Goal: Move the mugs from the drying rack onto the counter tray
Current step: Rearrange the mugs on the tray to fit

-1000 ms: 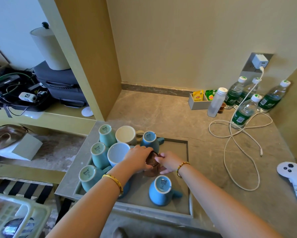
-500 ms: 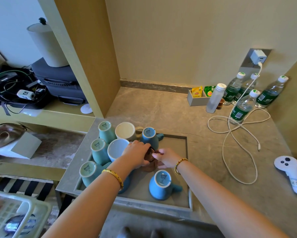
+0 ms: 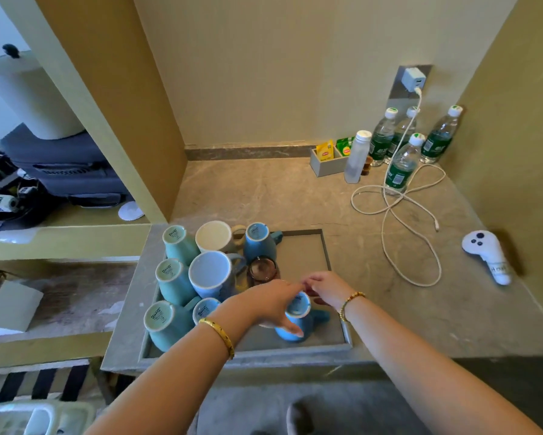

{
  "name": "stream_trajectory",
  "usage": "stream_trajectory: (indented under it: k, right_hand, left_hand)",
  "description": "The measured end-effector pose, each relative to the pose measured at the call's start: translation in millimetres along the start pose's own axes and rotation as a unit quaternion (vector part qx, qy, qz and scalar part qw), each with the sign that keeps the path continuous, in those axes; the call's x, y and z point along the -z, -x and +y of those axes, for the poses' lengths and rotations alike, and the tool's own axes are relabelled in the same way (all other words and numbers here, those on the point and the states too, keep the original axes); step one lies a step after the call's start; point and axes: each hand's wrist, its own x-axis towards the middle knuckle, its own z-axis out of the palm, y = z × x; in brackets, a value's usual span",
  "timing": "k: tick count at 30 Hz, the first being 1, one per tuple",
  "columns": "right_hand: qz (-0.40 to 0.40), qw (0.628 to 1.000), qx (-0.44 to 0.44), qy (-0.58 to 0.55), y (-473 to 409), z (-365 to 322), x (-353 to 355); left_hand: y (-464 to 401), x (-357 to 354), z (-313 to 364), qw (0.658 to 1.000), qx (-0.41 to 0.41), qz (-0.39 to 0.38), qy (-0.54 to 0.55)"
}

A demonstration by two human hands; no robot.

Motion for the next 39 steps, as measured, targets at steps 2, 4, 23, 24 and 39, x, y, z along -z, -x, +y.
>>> stream_trajectory:
  k: [2, 4, 23, 24, 39]
  right_hand:
    - [0.078, 0.996, 0.024, -0.027, 8, 12, -10]
    - [0.173, 0.983, 0.035, -0.054, 18, 24, -24]
    - [0.096, 0.993, 0.048, -0.050, 57, 24, -100]
    - [0.093, 0.993, 0.050, -0.051, 57, 23, -100]
    - [0.071, 0.996, 0.047, 0.028, 10, -12, -61]
  left_hand:
    - [3, -4, 4, 0.999, 0.006, 0.020, -0.034]
    - [6, -6, 5, 0.997, 0.019, 0.049, -0.060]
    - [45, -17, -26, 0.968, 0.116, 0.143, -0.171]
    - [47, -17, -28, 0.969, 0.115, 0.141, -0.165]
    - [29, 7, -49, 0.985, 0.104, 0.136, 0.033]
